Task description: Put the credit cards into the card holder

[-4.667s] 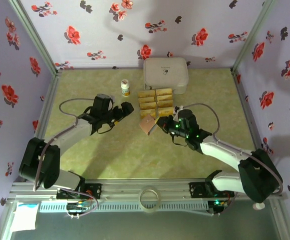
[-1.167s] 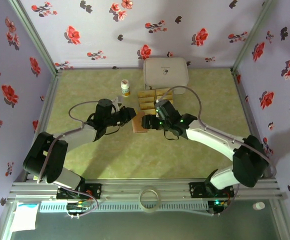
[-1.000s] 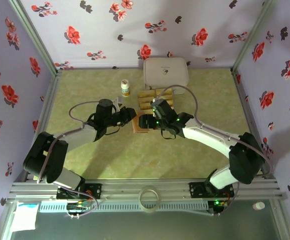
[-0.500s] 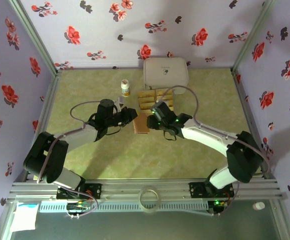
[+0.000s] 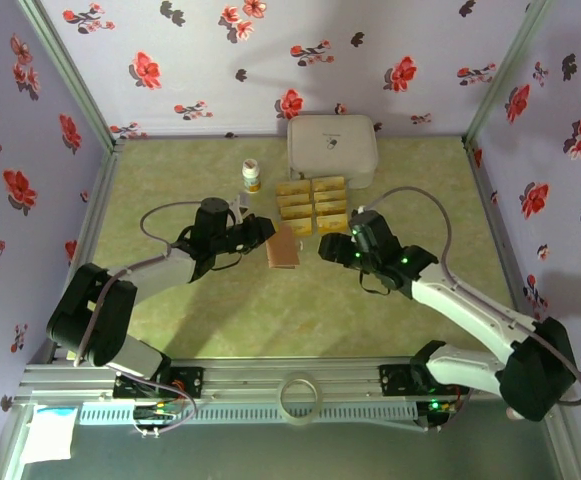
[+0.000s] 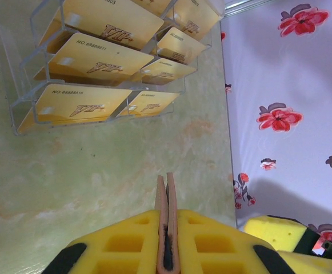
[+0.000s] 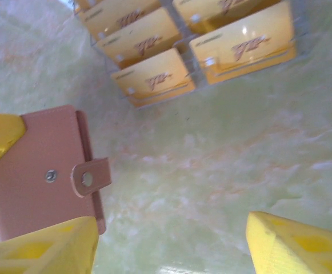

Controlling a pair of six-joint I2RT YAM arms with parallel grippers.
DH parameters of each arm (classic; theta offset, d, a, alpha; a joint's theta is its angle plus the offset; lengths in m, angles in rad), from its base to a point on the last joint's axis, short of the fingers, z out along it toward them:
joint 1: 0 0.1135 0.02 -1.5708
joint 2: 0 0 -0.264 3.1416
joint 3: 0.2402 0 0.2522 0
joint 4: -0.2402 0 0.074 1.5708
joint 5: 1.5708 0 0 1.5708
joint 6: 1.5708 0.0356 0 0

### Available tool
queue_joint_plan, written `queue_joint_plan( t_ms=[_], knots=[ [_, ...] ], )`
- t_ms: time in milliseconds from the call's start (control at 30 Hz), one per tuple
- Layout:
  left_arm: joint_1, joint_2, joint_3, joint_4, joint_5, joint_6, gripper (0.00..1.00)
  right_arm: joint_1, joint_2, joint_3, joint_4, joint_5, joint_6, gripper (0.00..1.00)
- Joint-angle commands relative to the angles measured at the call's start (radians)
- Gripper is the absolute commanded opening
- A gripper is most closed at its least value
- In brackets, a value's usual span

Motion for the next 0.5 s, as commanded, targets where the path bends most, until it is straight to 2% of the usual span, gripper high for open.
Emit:
queue_joint_plan(
  t_ms=[0,300,467],
  knots=[
    [-0.004,-0.010,0.030,-0.004,-0.007,0.037,0.12,-0.007,0.054,0.060,0.069,-0.125,0.008,0.70],
    [-0.009,-0.002,0.044,-0.001,-0.011,0.033,0.12,0.000,0.226,0.147,0.161,-0.194,0.003,0.69],
    [-0.010,-0.004,0.046,-0.006,-0.010,0.038,0.12,0.016,0.273,0.149,0.178,-0.185,0.005,0.61]
  ],
)
